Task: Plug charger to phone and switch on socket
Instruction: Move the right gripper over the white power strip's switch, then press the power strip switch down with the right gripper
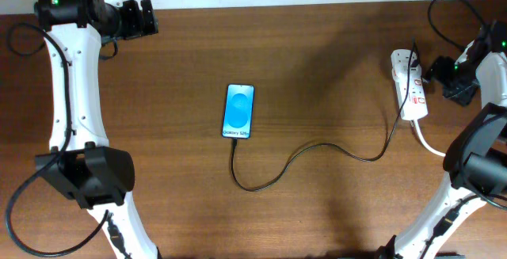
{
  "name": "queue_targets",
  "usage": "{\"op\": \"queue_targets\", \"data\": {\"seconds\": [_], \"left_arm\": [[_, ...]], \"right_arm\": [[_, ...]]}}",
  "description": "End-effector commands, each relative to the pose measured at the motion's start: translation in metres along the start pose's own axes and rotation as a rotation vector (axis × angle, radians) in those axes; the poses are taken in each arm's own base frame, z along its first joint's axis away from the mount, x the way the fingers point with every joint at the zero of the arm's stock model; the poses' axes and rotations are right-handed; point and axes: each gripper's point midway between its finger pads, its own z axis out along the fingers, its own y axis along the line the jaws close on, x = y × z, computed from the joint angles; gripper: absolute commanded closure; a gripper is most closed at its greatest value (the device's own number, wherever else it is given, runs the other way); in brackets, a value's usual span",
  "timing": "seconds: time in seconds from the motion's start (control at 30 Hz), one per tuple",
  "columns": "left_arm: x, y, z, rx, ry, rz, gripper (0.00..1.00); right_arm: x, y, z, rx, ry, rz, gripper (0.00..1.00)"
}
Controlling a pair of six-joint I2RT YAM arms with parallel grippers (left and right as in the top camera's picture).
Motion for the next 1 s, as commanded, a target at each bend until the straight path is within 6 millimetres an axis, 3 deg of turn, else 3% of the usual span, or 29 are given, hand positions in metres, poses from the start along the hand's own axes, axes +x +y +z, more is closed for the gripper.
{"op": "queue_targets", "data": {"seconds": [0.0,0.3,0.6,0.97], "left_arm": [[-0.006,0.000,-0.017,-0.009,-0.037,0.022,0.01],[-0.006,0.000,-0.017,-0.009,-0.037,0.022,0.01],[-0.006,0.000,-0.017,-0.009,-0.037,0.021,0.01],[-0.006,0.000,-0.017,-0.009,-0.037,0.021,0.01]], "right_arm": [[0.004,-0.007,0.010,0.036,0.012,0.054,0.19],[0.015,-0.009,0.035,0.021,0.000,0.187,0.19],[0.013,0.019,0.038,-0.020,-0.026,0.136,0.19],[0.030,0.016,0.038,0.001,0.042,0.140,0.19]]}}
